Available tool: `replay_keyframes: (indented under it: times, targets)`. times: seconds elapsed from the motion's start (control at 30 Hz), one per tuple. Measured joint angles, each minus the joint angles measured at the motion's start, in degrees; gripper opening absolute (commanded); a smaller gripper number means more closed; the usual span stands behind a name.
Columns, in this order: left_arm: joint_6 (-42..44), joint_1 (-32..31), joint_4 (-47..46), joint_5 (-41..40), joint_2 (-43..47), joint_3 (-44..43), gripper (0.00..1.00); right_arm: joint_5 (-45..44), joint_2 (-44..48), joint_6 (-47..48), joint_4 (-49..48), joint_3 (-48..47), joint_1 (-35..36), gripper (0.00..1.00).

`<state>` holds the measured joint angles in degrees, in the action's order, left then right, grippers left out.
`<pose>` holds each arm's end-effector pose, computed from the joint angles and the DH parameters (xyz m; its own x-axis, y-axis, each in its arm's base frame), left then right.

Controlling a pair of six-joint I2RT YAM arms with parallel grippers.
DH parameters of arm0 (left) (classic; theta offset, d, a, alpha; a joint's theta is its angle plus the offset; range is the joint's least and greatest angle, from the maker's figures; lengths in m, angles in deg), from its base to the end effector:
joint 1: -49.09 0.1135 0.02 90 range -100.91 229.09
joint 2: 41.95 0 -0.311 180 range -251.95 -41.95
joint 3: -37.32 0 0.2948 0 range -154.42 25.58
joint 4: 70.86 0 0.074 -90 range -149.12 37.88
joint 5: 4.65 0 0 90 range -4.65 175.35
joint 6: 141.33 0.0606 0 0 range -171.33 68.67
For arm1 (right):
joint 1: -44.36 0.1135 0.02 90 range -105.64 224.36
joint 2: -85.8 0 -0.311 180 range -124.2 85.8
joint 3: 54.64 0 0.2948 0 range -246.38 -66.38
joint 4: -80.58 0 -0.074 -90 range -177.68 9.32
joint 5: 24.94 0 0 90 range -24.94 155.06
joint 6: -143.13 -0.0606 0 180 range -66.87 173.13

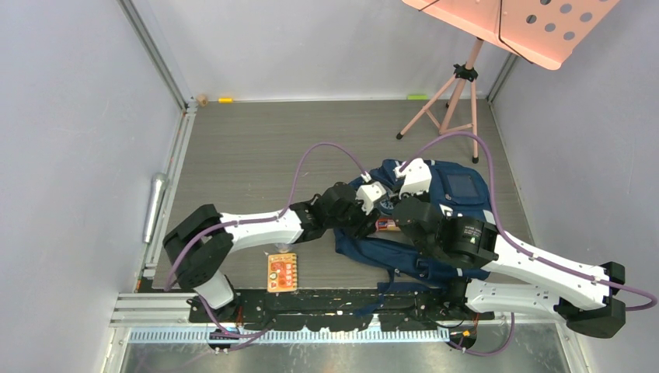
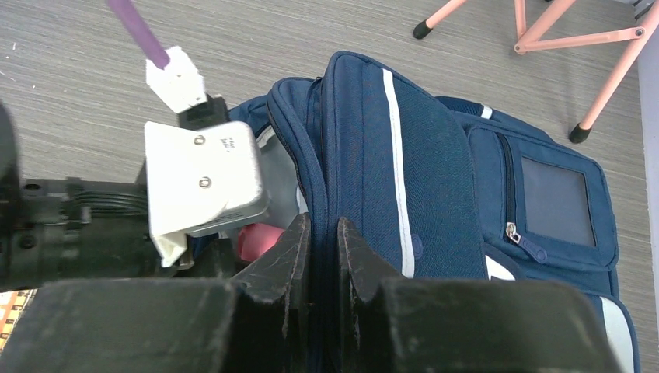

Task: Pack the student bag
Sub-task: Place the stationery in the student bag.

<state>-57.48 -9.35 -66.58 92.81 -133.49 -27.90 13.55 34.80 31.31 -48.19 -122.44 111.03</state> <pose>0.2068 -0.3518 0.2254 -0.3617 0.3859 -0.8487 0.8696 0.4678 -0.1579 0.1222 0.1636 0.3772 -0.3253 -0.1700 -0.9302 -0.2100 0.9721 -0.1043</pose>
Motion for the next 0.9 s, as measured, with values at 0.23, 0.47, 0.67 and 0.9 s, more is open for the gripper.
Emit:
replay_keyframes:
  times: [0.23, 0.47, 0.67, 0.9]
  targets:
    - [-2.5, 0.0, -4.8, -1.7, -4.8, -0.2, 0.32, 0.0, 0.0, -0.6, 0.0, 0.0, 0.0, 0.01]
    - [-7.8, 0.0, -10.3, -6.0, -6.2, -0.2, 0.48, -0.1, 0.0, -0.9, 0.0, 0.0, 0.0, 0.0]
    - [-9.8, -0.1, -11.3, -8.8, -2.5, 1.4, 0.72, 0.0, 0.7, -0.9, 0.0, 0.0, 0.0, 0.01]
    - [-11.4, -0.1, -4.6, -12.4, 15.1, 8.0, 0.95, 0.0, 1.4, -0.9, 0.0, 0.0, 0.0, 0.01]
